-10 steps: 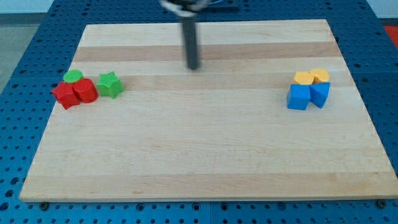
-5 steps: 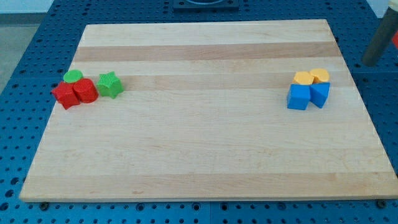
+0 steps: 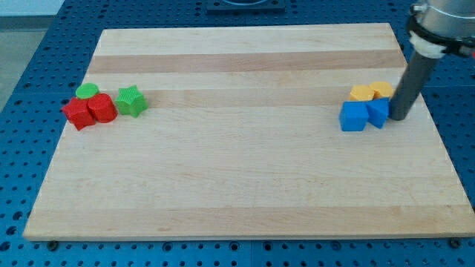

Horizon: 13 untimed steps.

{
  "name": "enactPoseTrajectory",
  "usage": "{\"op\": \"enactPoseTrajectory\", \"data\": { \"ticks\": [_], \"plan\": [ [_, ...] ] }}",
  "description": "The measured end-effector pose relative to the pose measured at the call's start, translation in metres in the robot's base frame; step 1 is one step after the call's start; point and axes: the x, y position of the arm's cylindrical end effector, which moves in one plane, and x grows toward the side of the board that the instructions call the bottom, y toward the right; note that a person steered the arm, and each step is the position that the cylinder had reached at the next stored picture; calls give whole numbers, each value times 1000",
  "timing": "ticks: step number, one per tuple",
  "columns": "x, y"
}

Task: Move the blue cube below the red star

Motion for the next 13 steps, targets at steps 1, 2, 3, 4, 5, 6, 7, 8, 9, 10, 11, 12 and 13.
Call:
{"op": "enactPoseTrajectory", "data": {
  "ticks": [1,2,3,4,5,6,7,8,9,10,11,12,13],
  "plan": [
    [4,-44],
    [14,-83],
    [26,-124],
    [43,-171],
    [68,-181],
    [90,-131],
    [116,-124],
    [111,-150],
    [97,-182],
    [80,-210],
    [56,-227],
    [50,-274],
    [67,-307]
  ]
}}
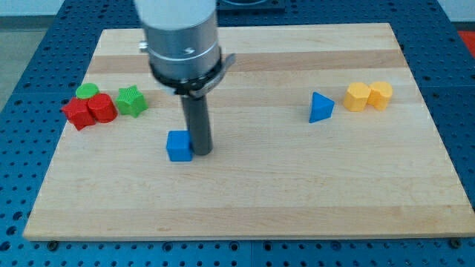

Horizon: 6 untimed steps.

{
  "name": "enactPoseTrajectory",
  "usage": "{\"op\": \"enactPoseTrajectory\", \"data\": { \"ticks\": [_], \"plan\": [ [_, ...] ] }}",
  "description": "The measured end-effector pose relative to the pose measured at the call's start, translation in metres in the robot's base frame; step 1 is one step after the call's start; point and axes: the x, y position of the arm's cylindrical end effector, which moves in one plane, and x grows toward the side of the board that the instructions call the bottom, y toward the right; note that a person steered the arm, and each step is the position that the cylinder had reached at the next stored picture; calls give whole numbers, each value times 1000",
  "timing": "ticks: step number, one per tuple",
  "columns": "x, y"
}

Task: Move the blue cube below the red star

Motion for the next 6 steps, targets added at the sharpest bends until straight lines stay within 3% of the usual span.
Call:
{"op": "enactPoseTrajectory", "data": {
  "ticks": [6],
  "plan": [
    [-14,-164]
  ]
}}
